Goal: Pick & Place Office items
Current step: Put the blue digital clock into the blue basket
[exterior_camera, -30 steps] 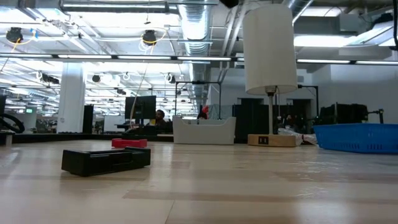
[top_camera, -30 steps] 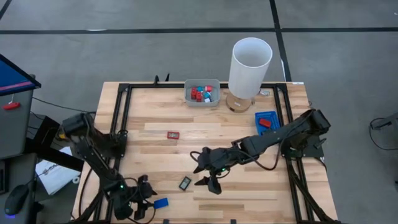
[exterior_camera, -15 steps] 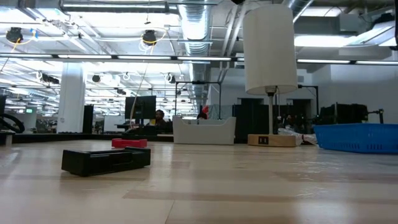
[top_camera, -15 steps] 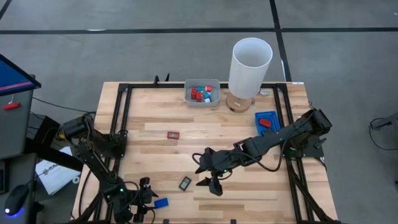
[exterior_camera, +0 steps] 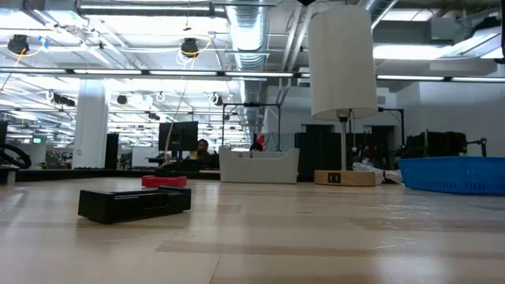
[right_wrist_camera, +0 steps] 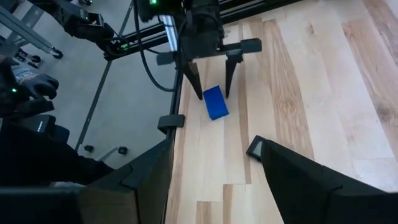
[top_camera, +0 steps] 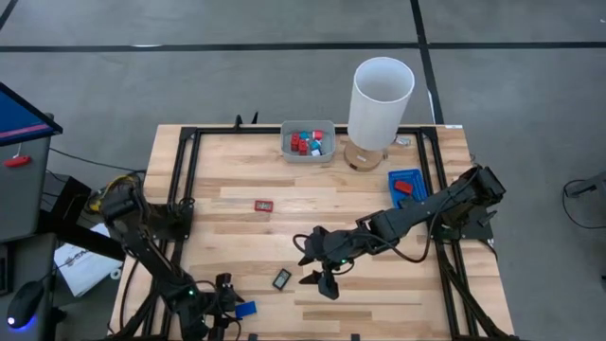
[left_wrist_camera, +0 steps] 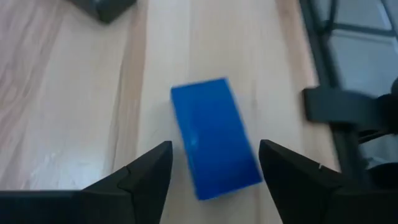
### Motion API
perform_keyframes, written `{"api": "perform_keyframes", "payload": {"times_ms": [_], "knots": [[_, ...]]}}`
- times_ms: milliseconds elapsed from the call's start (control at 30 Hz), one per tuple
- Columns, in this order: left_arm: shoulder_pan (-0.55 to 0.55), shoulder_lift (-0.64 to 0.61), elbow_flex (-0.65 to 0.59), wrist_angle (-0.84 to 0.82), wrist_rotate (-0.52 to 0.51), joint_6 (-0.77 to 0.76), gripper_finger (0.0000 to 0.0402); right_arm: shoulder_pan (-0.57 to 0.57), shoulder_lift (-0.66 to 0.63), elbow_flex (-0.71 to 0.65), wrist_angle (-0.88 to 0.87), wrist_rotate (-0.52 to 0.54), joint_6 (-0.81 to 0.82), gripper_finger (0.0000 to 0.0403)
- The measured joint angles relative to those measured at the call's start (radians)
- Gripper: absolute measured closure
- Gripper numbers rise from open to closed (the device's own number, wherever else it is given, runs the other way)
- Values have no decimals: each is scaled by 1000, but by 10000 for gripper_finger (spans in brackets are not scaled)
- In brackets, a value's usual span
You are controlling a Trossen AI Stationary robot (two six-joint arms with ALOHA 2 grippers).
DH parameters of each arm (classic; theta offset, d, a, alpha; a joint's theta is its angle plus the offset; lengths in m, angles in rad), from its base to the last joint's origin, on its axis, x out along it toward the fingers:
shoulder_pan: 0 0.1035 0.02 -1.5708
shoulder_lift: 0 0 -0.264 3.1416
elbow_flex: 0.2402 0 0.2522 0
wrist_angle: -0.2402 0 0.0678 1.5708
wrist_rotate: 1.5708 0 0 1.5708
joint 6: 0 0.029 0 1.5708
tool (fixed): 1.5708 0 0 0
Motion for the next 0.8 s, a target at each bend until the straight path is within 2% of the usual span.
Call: {"api": "perform_keyframes", "payload": {"times_ms": [167, 300, 467, 667, 800], "knots": [[0, 54, 17, 4, -27, -22, 149, 8, 0, 0, 0, 0, 19, 168], [-6, 94, 20, 5, -49, -46, 151, 13, 0, 0, -6, 0, 32, 168], [-5, 100, 21, -36, -47, -97, 185, 14, 0, 0, -7, 0, 38, 168], [-2, 96, 19, -52, -49, -105, 248, 14, 0, 0, -7, 35, 33, 168], [-2, 66, 12, -53, -60, -123, 251, 14, 0, 0, 8, 45, 12, 168]]}}
